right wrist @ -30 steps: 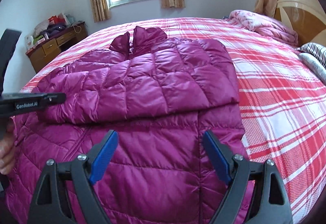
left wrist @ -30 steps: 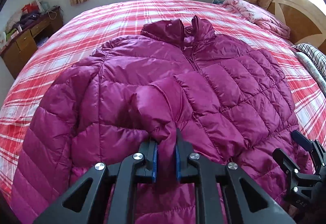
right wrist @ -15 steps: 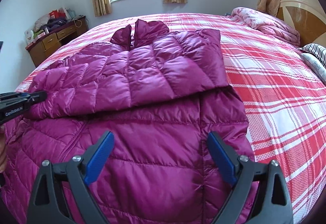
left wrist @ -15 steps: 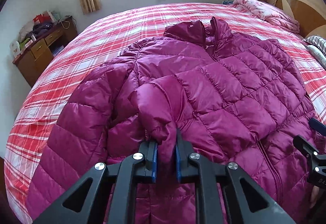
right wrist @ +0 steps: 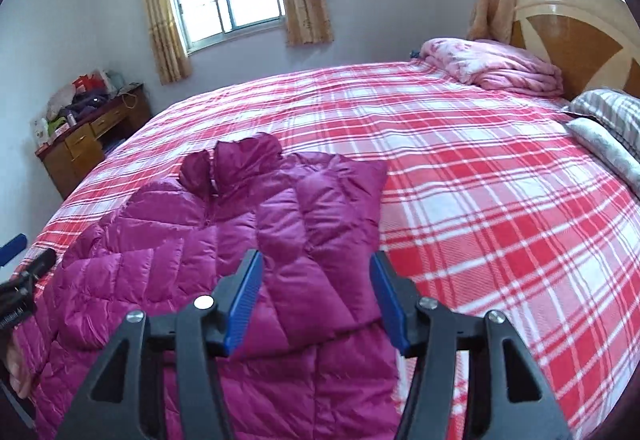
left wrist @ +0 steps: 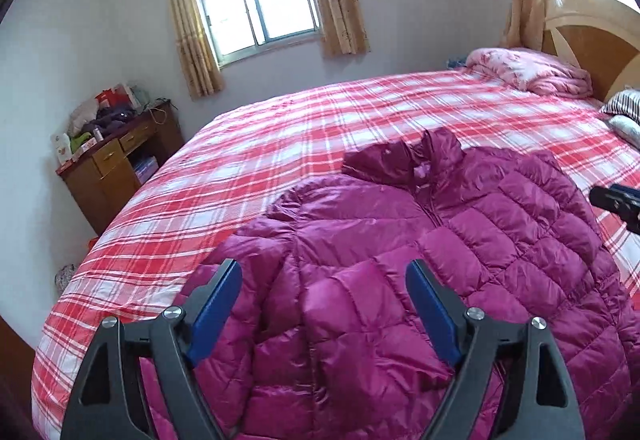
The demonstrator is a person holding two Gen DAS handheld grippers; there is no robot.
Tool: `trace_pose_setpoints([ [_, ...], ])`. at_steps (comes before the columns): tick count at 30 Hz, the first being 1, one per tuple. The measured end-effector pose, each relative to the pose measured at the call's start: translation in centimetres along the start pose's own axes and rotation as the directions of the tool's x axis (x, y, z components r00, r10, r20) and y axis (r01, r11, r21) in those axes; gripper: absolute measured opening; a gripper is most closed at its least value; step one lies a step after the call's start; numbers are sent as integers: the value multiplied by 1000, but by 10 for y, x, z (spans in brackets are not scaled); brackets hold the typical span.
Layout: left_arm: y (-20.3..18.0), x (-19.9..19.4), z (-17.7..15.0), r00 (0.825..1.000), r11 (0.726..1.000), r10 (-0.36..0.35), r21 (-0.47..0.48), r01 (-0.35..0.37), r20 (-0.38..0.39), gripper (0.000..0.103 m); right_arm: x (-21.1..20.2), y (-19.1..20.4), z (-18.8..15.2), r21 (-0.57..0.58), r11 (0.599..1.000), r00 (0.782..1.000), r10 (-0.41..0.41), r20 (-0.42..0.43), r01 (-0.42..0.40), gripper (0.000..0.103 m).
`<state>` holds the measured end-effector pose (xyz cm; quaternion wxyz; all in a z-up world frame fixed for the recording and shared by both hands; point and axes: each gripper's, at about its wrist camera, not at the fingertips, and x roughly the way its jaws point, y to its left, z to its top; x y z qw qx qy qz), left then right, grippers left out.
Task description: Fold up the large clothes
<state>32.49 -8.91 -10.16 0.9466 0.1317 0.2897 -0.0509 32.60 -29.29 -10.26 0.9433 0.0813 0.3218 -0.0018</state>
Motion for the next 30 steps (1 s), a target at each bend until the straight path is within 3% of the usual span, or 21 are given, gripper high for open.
trace_pose_setpoints([
  [5, -23, 59, -21, 990, 997, 58, 67, -50, -128, 84, 53, 9, -10, -21, 1000, 994, -15, -109, 13, 59],
  [8, -17, 81, -35, 980, 999, 17, 31, -11, -197, 85, 70, 9, -26, -19, 1000, 986, -26, -167, 23, 59],
  [24, -6, 97, -40, 967, 998, -25, -54, 11, -254, 100, 76, 22, -28, -110, 987, 966, -139, -219, 117, 61],
  [28, -3, 97, -41, 966, 997, -34, -72, 16, -257, 101, 49, 31, -20, -17, 997, 982, -72, -175, 70, 65],
  [30, -3, 97, -41, 966, 998, -30, -69, 13, -255, 101, 40, 51, -21, -67, 997, 987, -57, -151, 47, 67],
])
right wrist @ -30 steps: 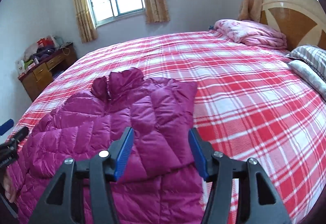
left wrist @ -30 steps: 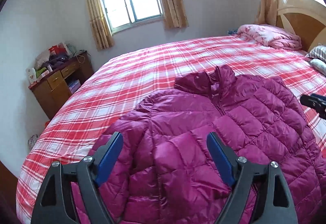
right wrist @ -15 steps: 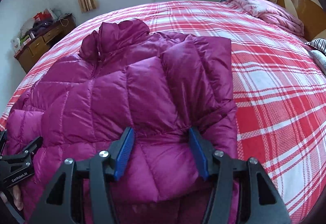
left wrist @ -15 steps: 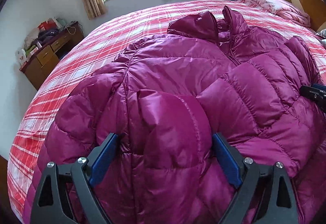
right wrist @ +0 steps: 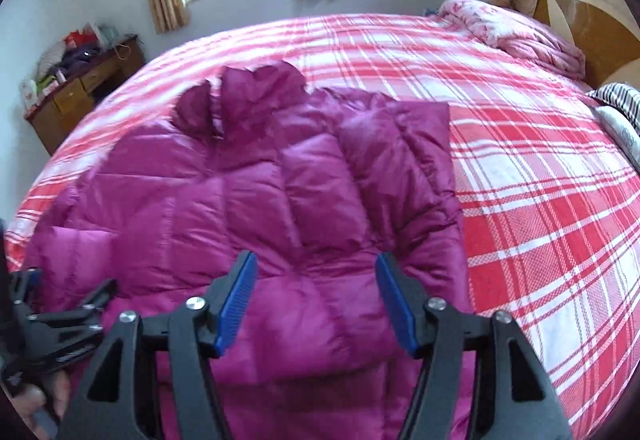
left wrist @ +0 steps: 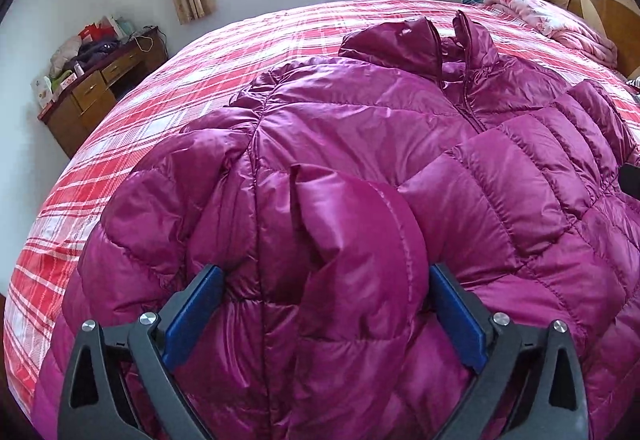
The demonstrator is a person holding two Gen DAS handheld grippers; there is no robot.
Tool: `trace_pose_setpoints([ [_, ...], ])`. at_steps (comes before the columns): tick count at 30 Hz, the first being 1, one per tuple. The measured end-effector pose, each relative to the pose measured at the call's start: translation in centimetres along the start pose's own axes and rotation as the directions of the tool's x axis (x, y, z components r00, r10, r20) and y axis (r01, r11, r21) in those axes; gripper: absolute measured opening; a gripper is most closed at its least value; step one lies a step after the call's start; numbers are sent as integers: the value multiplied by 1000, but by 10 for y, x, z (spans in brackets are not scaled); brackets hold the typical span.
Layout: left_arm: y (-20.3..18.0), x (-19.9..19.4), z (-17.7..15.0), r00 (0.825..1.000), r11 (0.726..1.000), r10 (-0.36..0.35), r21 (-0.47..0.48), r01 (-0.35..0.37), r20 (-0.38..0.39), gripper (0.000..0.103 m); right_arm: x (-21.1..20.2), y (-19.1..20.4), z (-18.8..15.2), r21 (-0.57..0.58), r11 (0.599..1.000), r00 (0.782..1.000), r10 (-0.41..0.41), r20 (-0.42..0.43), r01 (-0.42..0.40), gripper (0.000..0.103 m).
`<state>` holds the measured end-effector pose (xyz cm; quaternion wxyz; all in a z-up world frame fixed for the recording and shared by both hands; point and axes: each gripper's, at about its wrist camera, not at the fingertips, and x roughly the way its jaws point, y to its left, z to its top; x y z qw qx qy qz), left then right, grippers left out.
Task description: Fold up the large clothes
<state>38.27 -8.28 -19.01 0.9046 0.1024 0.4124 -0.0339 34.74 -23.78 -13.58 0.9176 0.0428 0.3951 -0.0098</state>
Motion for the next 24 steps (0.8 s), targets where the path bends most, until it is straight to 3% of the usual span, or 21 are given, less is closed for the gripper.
trace_pose_setpoints([
  [3, 0, 0, -1, 1000, 1000, -1, -1, 1, 1, 101, -1, 28, -8, -84, 996, 1000, 25, 1, -25, 68],
  [7, 0, 0, -1, 1000, 1000, 0, -2, 0, 1, 101, 17, 44, -18, -107, 994, 999, 33, -35, -36, 68],
  [24, 2, 0, -1, 1000, 1000, 3, -3, -3, -1, 102, 41, 51, -29, -127, 992, 997, -21, -77, 11, 75],
])
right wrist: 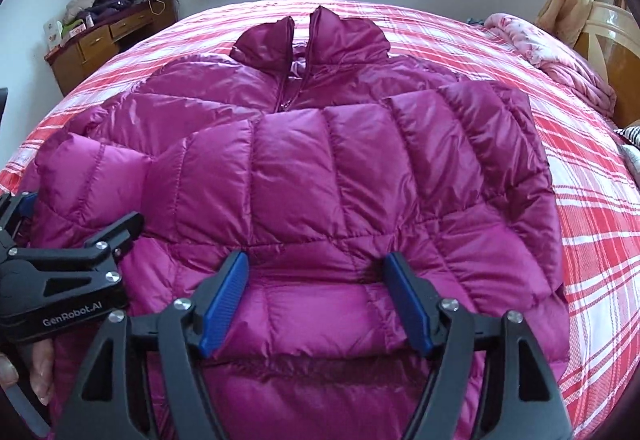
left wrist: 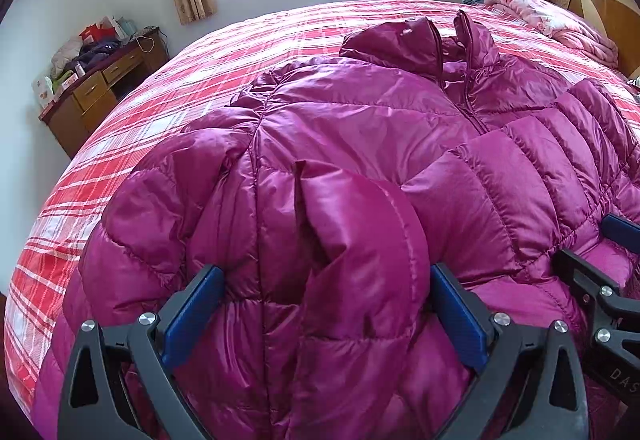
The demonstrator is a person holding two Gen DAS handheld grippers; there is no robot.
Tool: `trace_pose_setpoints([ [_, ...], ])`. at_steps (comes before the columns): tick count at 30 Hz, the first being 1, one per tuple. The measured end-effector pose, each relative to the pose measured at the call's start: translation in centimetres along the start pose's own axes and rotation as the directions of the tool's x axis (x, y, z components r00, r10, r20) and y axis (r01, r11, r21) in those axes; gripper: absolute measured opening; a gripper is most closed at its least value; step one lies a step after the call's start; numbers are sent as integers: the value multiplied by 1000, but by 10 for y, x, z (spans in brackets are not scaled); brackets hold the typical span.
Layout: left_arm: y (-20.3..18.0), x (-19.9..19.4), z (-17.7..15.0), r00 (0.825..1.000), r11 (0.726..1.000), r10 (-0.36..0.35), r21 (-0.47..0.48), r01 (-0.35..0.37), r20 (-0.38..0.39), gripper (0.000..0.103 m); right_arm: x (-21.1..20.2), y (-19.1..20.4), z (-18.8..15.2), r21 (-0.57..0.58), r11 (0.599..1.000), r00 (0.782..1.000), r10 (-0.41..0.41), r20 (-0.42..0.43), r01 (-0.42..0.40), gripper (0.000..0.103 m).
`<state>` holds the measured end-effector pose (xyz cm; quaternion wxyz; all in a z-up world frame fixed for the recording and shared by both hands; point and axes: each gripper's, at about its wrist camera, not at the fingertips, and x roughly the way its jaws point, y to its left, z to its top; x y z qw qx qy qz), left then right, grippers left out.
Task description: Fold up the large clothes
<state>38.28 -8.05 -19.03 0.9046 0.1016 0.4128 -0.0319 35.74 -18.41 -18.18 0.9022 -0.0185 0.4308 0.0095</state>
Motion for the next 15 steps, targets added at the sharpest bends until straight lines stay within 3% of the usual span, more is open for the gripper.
trace_pose_setpoints([
  [15, 5, 3, 2, 999, 999, -35, -25, 34, -22, 102, 2, 3, 0, -12, 998, 999, -55, 1, 55, 81],
])
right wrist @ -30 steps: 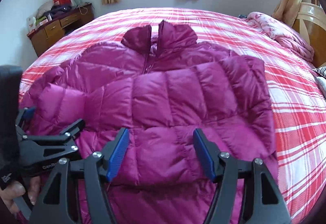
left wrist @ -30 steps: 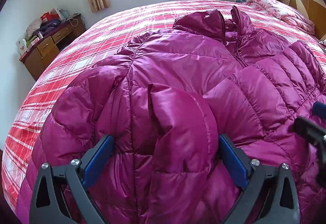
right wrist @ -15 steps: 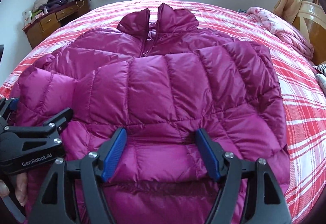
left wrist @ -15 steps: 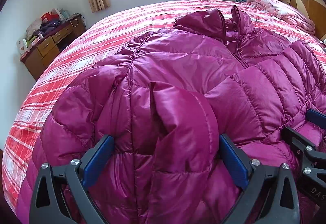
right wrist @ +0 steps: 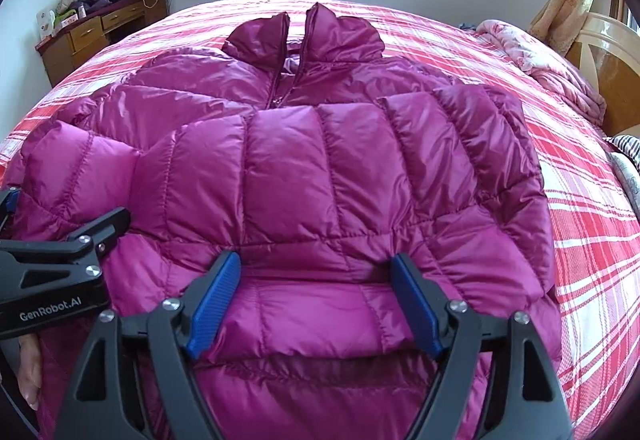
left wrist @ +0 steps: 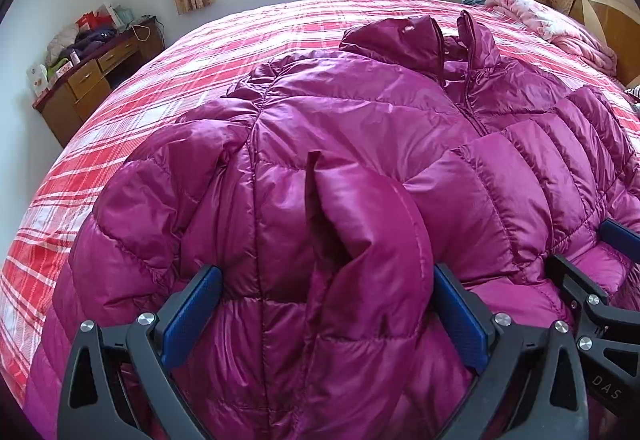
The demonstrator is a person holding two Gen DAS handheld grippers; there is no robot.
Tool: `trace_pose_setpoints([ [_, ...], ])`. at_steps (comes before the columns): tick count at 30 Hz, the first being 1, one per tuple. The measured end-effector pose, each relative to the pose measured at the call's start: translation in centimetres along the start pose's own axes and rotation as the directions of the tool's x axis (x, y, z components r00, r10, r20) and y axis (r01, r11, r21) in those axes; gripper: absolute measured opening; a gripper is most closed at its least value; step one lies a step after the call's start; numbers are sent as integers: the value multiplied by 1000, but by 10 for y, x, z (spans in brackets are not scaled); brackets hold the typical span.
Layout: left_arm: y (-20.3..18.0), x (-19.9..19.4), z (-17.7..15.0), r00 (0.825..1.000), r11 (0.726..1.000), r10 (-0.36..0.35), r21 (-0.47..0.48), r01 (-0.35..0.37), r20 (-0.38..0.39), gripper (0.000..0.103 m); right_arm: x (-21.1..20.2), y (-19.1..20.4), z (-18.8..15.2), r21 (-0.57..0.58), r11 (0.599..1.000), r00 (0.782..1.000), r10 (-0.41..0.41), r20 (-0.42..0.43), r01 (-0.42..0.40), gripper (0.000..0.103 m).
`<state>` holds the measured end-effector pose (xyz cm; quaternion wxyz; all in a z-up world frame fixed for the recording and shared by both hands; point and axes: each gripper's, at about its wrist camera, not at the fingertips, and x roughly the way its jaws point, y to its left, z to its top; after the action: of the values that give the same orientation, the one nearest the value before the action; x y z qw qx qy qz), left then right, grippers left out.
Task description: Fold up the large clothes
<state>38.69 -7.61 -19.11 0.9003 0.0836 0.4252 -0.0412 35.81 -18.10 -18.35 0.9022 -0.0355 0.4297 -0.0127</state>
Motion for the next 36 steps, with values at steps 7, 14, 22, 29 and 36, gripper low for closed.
trace_pose_setpoints([
  [7, 7, -21, -2, 1000, 998, -21, 57, 20, 16, 102, 0, -2, -1, 9, 1000, 1000, 5, 4, -5, 82],
  [14, 62, -91, -22, 987, 993, 55, 98, -70, 154, 102, -1, -2, -1, 11, 1000, 1000, 6, 5, -6, 82],
  [22, 184, -124, -97, 966, 968, 247, -72, -241, 82, 102, -2, -2, -1, 10, 1000, 1000, 4, 9, -4, 82],
  [29, 227, -128, -155, 974, 949, 224, -224, -223, -22, 102, -2, -2, -2, 7, 1000, 1000, -1, 11, 1, 82],
  [36, 200, -120, -153, 988, 964, 152, -216, -154, -25, 32, -4, 0, -2, 2, 1000, 1000, -20, 18, 20, 84],
])
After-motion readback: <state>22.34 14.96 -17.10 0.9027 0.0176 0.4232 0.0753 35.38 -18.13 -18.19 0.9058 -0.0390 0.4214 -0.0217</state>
